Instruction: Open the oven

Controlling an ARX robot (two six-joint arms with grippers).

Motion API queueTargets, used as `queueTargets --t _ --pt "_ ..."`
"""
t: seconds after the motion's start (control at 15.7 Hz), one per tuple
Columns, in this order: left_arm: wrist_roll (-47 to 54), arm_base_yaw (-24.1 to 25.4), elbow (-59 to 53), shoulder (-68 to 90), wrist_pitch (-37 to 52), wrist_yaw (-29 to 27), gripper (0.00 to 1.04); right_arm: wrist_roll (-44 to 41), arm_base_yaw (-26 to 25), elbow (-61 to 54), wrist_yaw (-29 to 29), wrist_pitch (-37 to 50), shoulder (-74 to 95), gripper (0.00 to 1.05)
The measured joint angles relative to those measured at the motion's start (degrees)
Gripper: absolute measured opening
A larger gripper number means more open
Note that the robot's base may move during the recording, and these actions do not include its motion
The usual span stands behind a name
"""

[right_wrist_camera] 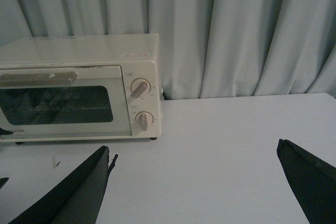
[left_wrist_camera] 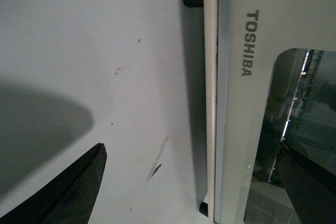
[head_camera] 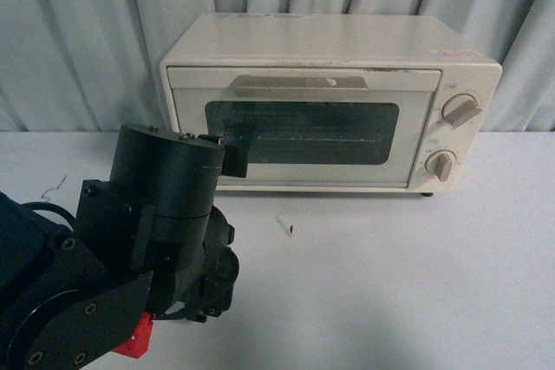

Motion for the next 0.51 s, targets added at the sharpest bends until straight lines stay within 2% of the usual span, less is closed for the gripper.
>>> queueTargets --t 0.51 --pt "-2.51 -0.37 0.13 0.98 -0.92 -0.57 0.98 0.00 0.00 0.00 0.00 0.00 0.00 0.98"
